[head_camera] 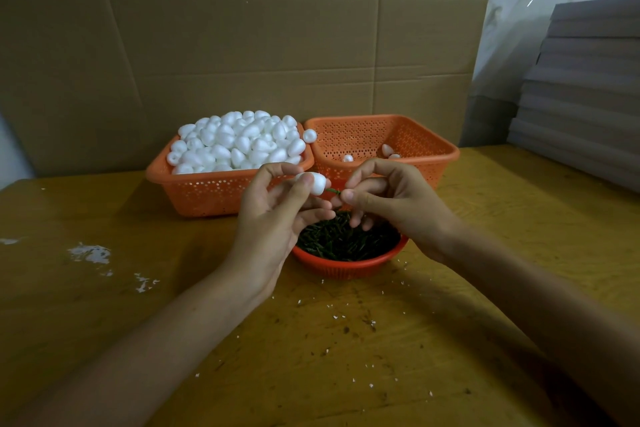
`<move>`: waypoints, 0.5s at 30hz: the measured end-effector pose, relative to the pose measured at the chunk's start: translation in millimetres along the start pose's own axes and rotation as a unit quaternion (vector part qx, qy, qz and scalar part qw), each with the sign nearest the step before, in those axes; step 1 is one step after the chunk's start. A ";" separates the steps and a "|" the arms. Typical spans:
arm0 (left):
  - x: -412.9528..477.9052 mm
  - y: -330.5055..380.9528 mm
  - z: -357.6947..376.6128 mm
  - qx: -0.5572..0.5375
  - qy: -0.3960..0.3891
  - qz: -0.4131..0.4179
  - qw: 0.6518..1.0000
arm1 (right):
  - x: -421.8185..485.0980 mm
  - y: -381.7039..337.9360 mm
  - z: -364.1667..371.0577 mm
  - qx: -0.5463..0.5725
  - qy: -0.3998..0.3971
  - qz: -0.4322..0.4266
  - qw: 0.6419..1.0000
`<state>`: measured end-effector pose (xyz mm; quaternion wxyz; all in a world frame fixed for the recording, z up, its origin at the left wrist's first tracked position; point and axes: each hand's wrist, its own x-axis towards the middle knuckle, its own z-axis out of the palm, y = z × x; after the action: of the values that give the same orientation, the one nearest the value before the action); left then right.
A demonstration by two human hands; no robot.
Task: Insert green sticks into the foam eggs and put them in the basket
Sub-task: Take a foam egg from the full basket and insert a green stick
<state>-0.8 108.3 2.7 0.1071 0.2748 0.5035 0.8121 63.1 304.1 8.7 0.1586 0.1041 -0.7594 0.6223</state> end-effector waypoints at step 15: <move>-1.9 -1.8 -1.2 0.023 -0.025 0.004 0.999 | -0.3 0.5 2.7 -0.033 0.000 -0.014 0.999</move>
<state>0.0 107.4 0.1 0.1103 0.2989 0.5179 0.7939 62.9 301.6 7.6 0.1710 0.1097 -0.7777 0.5949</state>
